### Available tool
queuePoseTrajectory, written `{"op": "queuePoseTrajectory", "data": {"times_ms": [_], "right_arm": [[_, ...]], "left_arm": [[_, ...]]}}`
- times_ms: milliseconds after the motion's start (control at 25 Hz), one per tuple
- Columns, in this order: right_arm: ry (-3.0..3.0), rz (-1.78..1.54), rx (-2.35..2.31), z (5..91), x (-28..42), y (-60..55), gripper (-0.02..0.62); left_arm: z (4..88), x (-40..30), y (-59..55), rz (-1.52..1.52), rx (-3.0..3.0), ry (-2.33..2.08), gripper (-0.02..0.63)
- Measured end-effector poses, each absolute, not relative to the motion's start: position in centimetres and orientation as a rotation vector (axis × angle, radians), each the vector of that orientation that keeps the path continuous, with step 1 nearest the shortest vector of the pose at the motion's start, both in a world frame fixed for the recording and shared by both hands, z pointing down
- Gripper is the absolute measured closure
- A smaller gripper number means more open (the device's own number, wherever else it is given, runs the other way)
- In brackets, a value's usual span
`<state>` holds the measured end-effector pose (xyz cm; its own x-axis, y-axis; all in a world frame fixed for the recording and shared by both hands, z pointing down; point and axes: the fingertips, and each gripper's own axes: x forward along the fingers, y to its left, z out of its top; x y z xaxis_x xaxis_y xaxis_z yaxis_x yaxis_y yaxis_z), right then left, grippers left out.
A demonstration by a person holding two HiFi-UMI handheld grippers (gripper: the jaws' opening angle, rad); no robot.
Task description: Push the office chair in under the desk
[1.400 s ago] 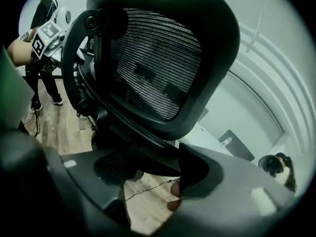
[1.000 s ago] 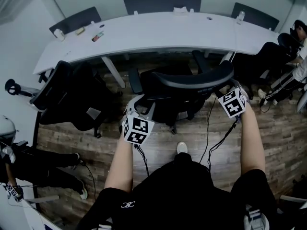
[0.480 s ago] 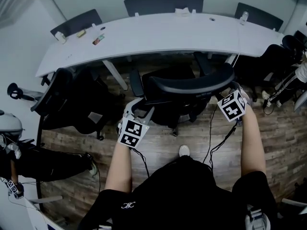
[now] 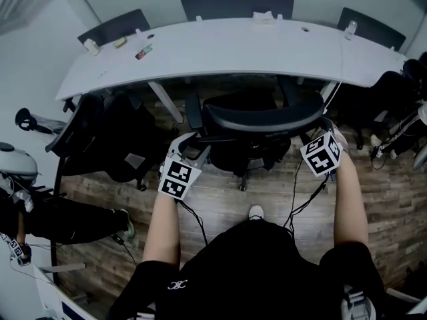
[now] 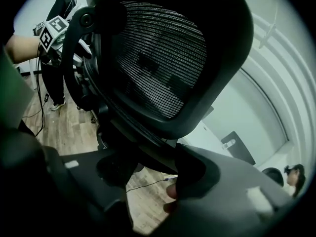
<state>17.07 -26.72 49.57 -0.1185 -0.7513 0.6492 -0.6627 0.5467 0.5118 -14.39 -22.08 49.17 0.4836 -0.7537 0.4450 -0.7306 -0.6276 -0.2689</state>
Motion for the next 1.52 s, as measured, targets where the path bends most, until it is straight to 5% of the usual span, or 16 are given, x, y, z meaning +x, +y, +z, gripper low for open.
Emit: {"op": "queuePoseTrajectory", "data": {"times_ms": [1520], "right_arm": [[-1.839,-0.241,0.980,48.9,14.6,-47.8,0.399]], "left_arm": [[48.8,-18.6,-50.4,-0.871,-2.525,1.558,0.428]]}}
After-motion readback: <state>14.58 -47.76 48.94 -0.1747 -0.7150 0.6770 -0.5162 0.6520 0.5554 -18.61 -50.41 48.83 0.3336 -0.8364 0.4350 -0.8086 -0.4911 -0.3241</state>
